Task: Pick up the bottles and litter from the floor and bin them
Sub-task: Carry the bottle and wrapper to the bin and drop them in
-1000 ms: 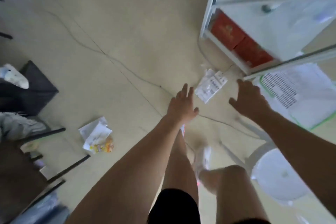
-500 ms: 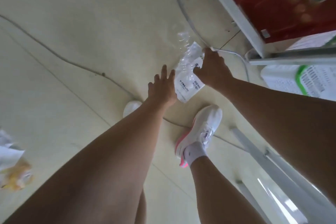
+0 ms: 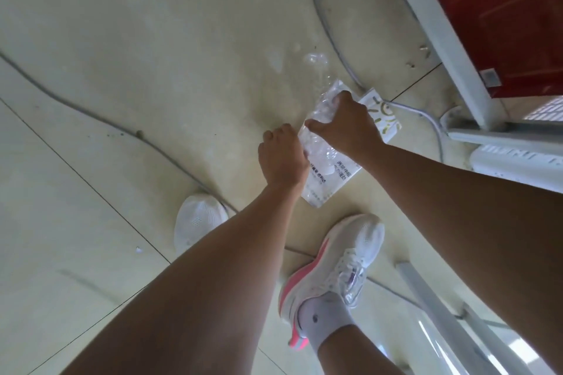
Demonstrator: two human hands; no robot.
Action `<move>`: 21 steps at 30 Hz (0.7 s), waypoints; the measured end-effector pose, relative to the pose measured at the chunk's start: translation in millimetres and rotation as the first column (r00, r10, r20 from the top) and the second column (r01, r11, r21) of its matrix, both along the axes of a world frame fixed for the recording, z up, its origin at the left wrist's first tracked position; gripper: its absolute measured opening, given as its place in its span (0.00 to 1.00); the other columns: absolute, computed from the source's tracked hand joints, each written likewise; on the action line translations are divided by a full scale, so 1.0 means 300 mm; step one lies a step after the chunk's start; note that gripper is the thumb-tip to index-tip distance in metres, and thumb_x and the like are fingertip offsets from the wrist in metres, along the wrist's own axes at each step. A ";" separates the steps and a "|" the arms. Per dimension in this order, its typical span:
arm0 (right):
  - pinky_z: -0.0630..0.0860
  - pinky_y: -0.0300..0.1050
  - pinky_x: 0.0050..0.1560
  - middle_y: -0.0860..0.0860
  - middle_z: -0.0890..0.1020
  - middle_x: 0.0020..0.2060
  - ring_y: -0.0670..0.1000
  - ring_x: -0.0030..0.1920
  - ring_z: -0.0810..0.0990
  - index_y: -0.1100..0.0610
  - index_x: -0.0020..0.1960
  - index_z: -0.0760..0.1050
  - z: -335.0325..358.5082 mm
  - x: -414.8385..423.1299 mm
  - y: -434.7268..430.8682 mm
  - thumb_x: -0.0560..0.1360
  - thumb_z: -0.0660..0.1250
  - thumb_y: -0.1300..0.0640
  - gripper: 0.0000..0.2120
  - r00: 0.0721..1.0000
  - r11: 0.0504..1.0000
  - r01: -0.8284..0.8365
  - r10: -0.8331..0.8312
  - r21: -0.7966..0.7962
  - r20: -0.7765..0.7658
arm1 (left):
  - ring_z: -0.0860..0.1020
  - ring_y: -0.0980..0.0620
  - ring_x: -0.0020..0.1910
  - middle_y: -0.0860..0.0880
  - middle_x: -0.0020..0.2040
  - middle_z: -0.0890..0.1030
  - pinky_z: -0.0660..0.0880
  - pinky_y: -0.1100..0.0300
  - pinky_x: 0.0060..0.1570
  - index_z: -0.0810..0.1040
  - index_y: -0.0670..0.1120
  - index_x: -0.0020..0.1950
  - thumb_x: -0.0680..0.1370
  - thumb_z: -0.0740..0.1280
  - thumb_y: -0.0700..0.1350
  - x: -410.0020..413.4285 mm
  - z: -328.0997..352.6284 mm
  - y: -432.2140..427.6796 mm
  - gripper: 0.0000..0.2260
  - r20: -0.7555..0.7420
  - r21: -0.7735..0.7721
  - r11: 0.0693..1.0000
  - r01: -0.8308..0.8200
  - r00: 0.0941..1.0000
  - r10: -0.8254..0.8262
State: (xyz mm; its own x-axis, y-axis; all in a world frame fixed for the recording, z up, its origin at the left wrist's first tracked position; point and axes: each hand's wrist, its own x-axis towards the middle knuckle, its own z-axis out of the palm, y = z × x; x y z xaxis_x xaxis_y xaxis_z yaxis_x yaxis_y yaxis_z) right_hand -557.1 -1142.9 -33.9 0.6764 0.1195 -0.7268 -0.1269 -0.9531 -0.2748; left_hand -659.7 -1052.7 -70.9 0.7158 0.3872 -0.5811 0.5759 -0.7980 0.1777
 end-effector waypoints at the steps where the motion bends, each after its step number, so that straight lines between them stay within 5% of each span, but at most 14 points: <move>1: 0.79 0.52 0.55 0.55 0.81 0.57 0.59 0.58 0.81 0.59 0.69 0.68 0.018 0.012 -0.009 0.72 0.75 0.39 0.36 1.000 1.000 0.001 -0.001 0.006 -0.002 | 0.74 0.43 0.59 0.45 0.57 0.77 0.73 0.51 0.51 0.78 0.44 0.58 0.78 0.69 0.47 0.006 0.008 0.010 0.12 -0.009 0.019 1.000 -0.017 1.000 0.017; 3: 0.77 0.52 0.58 0.56 0.80 0.60 0.58 0.61 0.80 0.59 0.71 0.67 0.068 0.040 -0.027 0.72 0.75 0.39 0.37 1.000 1.000 -0.006 0.006 0.009 0.004 | 0.73 0.42 0.60 0.44 0.58 0.75 0.74 0.50 0.51 0.80 0.44 0.56 0.78 0.66 0.44 0.016 0.034 0.037 0.09 -0.039 0.005 0.996 -0.085 0.996 0.085; 6: 0.78 0.53 0.58 0.57 0.81 0.57 0.59 0.59 0.80 0.60 0.69 0.67 0.165 0.072 -0.057 0.71 0.75 0.39 0.37 1.000 1.000 -0.021 0.021 -0.011 0.021 | 0.78 0.40 0.58 0.43 0.57 0.81 0.77 0.48 0.56 0.78 0.43 0.57 0.80 0.64 0.44 0.015 0.106 0.085 0.09 -0.163 -0.238 0.933 -0.269 0.958 0.234; 8: 0.78 0.51 0.55 0.57 0.82 0.54 0.59 0.57 0.81 0.59 0.68 0.68 0.239 0.089 -0.075 0.70 0.75 0.38 0.36 0.999 0.999 -0.034 0.035 -0.021 0.028 | 0.80 0.37 0.53 0.41 0.52 0.82 0.76 0.49 0.50 0.75 0.41 0.55 0.80 0.64 0.42 0.000 0.187 0.114 0.07 -0.125 -0.329 0.895 -0.303 0.953 0.276; 14: 0.72 0.45 0.52 0.56 0.83 0.55 0.58 0.58 0.81 0.58 0.69 0.70 0.647 0.120 0.022 0.69 0.75 0.37 0.37 1.000 1.000 -0.012 0.012 0.023 -0.001 | 0.80 0.36 0.45 0.40 0.45 0.80 0.72 0.49 0.40 0.67 0.40 0.63 0.78 0.62 0.35 -0.005 0.641 0.266 0.14 0.030 -0.362 0.921 -0.147 0.985 0.169; 21: 0.72 0.47 0.56 0.56 0.81 0.61 0.57 0.63 0.79 0.56 0.74 0.68 1.430 0.180 0.226 0.70 0.74 0.33 0.42 0.978 0.981 -0.195 0.195 0.008 -0.071 | 0.78 0.45 0.58 0.44 0.57 0.81 0.72 0.57 0.59 0.79 0.40 0.59 0.78 0.62 0.35 0.023 1.402 0.482 0.11 0.092 -0.267 0.922 -0.282 0.944 0.316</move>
State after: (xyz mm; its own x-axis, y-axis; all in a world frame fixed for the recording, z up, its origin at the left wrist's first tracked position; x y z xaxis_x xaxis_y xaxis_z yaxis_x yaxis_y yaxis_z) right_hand -503.0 -1075.2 395.1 0.5866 0.2445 -0.7721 0.0424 -0.9613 -0.2722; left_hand -652.9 -908.1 349.7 0.6647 0.4517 -0.5950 0.7392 -0.5133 0.4361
